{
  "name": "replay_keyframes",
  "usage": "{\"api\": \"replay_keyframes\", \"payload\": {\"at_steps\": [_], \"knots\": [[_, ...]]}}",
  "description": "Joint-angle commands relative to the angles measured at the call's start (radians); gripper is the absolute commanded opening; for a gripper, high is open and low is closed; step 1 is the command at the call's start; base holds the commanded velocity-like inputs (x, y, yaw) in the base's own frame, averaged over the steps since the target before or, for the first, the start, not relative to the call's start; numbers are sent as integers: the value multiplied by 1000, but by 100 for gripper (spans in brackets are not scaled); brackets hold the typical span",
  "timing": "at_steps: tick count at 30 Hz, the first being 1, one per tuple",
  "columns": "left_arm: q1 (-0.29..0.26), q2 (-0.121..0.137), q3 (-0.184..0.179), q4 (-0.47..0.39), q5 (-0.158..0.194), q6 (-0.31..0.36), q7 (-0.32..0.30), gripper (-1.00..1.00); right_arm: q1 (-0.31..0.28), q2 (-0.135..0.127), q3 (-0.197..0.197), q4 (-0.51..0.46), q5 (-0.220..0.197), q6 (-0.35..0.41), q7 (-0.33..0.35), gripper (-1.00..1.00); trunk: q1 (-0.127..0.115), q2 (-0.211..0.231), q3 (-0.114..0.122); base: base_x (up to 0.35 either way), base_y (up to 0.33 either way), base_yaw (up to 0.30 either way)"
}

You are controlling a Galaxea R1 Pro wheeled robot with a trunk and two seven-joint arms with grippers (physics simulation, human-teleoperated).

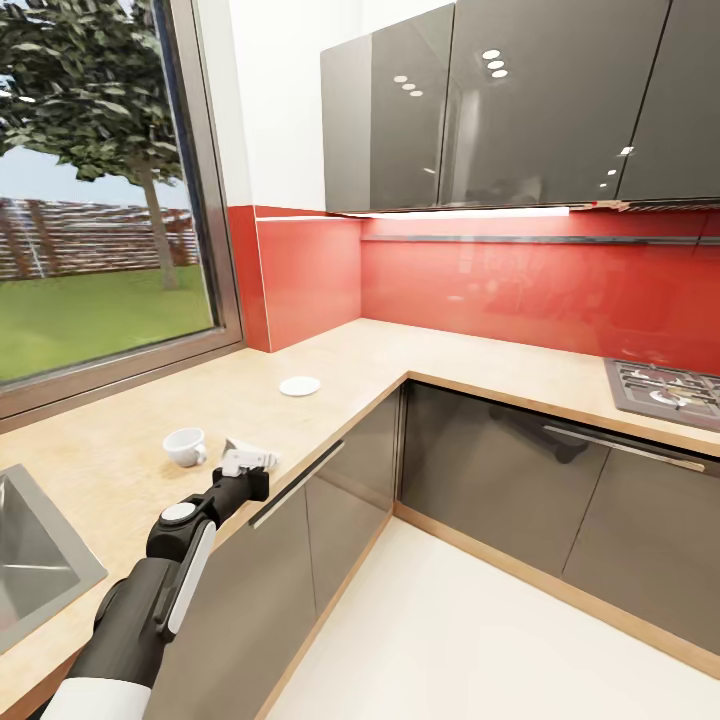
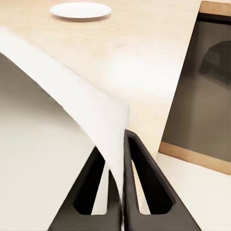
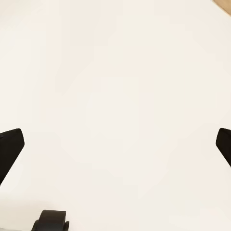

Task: Set up a coffee station on the kitchen countertop: keep the coffee maker on the countertop, move the bottle of coffee from the kitchen shelf to the counter next to the coffee maker, place a paper coffee filter on top of the coffee maker, put the saucer next to the coffee maker with the coffee cup on the saucer, and place the electric kettle next to the coffee maker.

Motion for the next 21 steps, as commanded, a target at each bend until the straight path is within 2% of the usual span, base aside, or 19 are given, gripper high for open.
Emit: {"api": "replay_keyframes", "payload": {"at_steps": [1,11,21], "knots": [[-1,1,-1,-1,-4,5,-4,-100,-1,0,0,1,7,-3,0,100,0,-1,-1,0,0,0],[-1,1,-1,-1,-4,5,-4,-100,-1,0,0,1,7,-3,0,100,0,-1,-1,0,0,0],[-1,1,-13,24,-4,5,-4,-100,-1,0,0,1,8,-4,0,100,-38,69,30,0,0,0]]}}
